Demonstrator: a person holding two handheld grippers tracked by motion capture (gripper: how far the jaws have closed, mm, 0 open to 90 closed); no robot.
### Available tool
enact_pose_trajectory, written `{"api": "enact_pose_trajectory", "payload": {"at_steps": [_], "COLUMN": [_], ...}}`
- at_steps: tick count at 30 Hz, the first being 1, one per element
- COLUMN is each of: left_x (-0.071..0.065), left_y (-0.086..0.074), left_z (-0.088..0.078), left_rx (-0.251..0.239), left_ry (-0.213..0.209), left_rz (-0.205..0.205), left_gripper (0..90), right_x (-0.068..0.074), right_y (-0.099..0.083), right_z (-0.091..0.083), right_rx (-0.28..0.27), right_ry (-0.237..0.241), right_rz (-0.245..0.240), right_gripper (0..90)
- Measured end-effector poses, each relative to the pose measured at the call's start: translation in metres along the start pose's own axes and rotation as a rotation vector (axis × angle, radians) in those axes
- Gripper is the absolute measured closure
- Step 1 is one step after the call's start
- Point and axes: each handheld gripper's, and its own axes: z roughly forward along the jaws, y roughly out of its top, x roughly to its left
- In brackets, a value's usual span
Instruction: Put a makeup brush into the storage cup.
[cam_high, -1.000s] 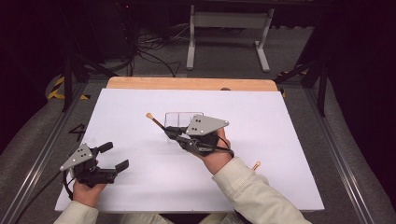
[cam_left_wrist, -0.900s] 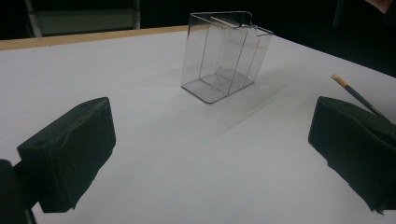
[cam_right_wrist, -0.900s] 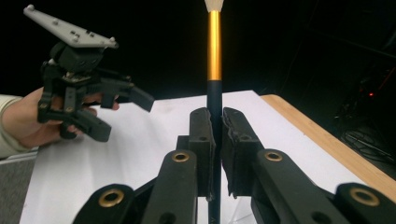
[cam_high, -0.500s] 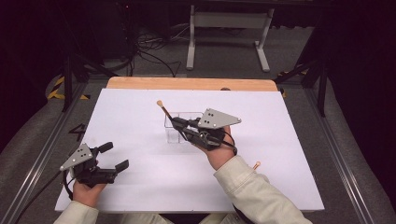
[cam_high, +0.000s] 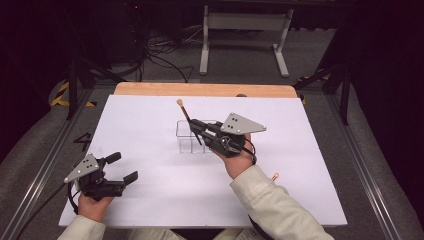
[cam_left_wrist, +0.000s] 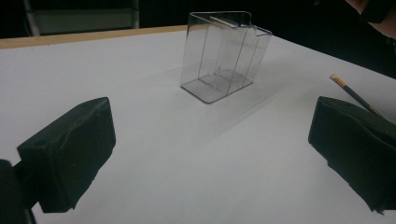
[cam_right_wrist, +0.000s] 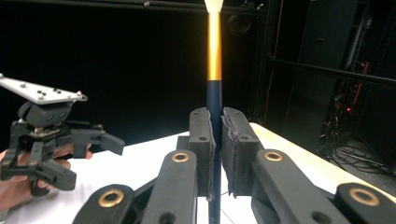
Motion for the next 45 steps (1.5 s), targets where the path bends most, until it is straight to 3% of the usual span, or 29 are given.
{"api": "enact_pose_trajectory", "payload": {"at_steps": [16,23,45], "left_x": [0.000,0.001,0.001], "left_y": [0.000,-0.001,-0.001], "left_z": [0.001,0.000,0.000], "left_rx": [0.000,0.005,0.003], "left_ry": [-0.001,-0.002,-0.005], "left_rz": [-0.002,-0.006,-0.006], "left_gripper": [1.4,1.3,1.4], "right_x": [-0.016,-0.025,-0.036], "right_y": [-0.002,-0.005,-0.008], "right_z": [0.005,0.012,0.032], "right_rx": [-0.029,-0.046,-0.024], "right_ry": [-0.076,-0.105,-0.188], "right_rz": [0.009,0.044,0.045], "right_gripper": [83.2,83.3,83.2]}}
